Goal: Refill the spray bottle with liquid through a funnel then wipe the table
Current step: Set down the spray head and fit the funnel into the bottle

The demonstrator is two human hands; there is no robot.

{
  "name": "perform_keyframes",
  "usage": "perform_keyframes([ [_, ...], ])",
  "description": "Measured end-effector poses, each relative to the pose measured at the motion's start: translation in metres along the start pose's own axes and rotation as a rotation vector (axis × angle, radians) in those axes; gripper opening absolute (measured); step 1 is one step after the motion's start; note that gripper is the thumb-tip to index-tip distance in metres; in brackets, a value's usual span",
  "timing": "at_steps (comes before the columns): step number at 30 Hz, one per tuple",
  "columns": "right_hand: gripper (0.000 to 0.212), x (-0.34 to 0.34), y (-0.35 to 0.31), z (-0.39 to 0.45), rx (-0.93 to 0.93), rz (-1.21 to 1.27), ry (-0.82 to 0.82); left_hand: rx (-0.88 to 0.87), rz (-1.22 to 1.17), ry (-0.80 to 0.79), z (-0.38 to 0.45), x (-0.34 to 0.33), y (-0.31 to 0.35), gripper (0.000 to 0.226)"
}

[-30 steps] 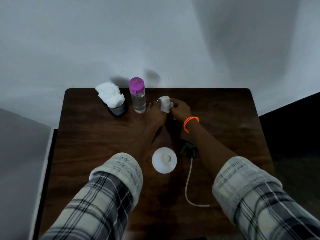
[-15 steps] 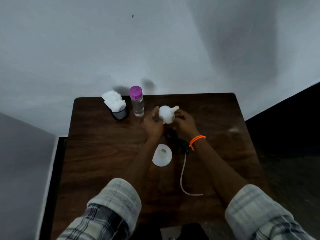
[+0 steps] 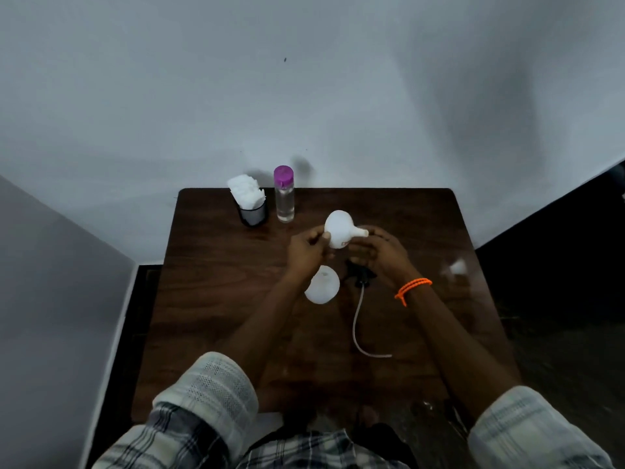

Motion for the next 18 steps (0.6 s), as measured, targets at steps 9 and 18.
perform_keyframes([
  [9,0.040,-0.005,-0.030,-0.025,-0.061,-0.159,0.072,-0.534,0.461,-0.203,-0.019,0.027,0.019,0.020],
  [18,0.012,-0.010,-0.030,-0.041,0.021,-0.163,0.075,-0.466,0.341,-0.131,-0.027,0.040,0.027,0.034],
])
Point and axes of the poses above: each hand's wrist, its own z-axis towards the middle knuckle, its own x-axis out of the back of the hand, y = z × x, the point moved 2 cm from there along z, towards the middle knuckle, and after that the axes turned 9 degrees about -z, right-handed, at the moved point
